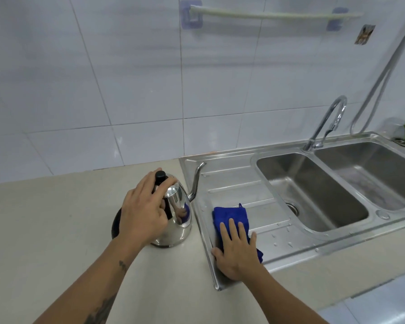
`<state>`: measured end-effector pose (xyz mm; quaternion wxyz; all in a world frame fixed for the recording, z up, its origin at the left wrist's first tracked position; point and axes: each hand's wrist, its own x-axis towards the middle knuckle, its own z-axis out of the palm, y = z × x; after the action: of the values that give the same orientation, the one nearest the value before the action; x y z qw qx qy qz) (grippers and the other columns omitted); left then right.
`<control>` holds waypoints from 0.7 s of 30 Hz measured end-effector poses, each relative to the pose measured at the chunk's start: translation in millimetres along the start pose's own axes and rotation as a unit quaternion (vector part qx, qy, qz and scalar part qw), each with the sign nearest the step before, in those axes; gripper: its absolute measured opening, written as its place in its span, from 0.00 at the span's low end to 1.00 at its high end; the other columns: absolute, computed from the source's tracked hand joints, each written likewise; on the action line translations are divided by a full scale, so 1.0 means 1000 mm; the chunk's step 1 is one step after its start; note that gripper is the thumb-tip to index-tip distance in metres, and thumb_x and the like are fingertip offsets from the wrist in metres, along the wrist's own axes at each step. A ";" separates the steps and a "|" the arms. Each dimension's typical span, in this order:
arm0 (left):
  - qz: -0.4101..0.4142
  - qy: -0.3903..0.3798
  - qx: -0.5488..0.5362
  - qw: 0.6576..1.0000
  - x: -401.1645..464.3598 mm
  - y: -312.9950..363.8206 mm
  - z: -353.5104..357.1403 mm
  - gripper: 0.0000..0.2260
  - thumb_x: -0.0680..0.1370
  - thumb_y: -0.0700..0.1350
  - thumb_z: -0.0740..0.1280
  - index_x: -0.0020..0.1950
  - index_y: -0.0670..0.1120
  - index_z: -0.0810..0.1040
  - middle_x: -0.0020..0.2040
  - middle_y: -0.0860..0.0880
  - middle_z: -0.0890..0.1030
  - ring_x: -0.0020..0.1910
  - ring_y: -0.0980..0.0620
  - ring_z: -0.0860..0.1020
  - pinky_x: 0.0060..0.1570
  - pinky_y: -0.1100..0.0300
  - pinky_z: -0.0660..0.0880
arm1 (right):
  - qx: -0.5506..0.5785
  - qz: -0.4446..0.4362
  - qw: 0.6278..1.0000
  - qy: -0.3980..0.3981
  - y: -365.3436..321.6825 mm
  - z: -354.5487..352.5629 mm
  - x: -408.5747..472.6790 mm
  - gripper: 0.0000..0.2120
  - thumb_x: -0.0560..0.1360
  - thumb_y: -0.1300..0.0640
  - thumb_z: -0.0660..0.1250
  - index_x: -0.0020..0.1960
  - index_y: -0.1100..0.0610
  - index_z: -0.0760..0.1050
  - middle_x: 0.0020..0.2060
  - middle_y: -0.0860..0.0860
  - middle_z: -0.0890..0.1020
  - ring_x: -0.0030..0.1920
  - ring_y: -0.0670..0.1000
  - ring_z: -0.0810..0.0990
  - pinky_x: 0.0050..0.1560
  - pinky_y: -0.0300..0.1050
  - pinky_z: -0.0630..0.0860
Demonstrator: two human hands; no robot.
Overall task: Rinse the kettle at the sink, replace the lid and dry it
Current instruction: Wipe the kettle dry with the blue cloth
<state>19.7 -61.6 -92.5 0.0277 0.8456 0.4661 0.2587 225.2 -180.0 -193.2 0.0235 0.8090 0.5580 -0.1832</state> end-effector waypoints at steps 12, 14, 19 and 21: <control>0.057 -0.031 -0.113 0.991 0.007 -0.029 -0.006 0.35 0.70 0.30 0.60 0.70 0.62 0.71 0.77 0.57 0.63 0.61 0.50 0.75 0.63 0.50 0.73 | 0.494 -0.004 0.869 0.009 -0.048 -0.084 0.029 0.27 0.81 0.56 0.64 0.79 0.51 0.62 0.72 0.52 0.73 0.69 0.53 0.74 0.64 0.45 0.71; 0.018 0.045 -0.132 0.990 -0.005 -0.029 -0.005 0.30 0.72 0.34 0.58 0.69 0.59 0.74 0.75 0.55 0.67 0.66 0.49 0.73 0.67 0.49 0.69 | 0.533 0.004 0.846 0.007 -0.053 -0.090 0.039 0.23 0.81 0.58 0.64 0.76 0.51 0.67 0.60 0.51 0.80 0.58 0.51 0.80 0.63 0.50 0.77; -0.177 0.190 -0.274 0.926 -0.039 -0.036 0.000 0.23 0.76 0.34 0.63 0.63 0.57 0.77 0.62 0.57 0.76 0.64 0.56 0.74 0.67 0.53 0.72 | 0.560 0.007 0.828 0.026 -0.057 -0.091 0.059 0.13 0.82 0.60 0.62 0.65 0.52 0.75 0.51 0.52 0.83 0.53 0.52 0.82 0.54 0.49 0.81; -0.202 0.180 -0.313 0.910 -0.045 -0.037 0.002 0.26 0.75 0.30 0.65 0.61 0.59 0.77 0.59 0.58 0.78 0.61 0.60 0.76 0.64 0.61 0.73 | 0.559 0.000 0.828 0.031 -0.055 -0.088 0.065 0.11 0.83 0.60 0.61 0.63 0.53 0.76 0.53 0.53 0.84 0.54 0.52 0.83 0.51 0.47 0.81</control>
<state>-27.9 -76.9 -123.3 0.2583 0.6204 0.5191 0.5282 218.6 -79.7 -123.1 -0.4507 0.6890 0.3605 -0.4384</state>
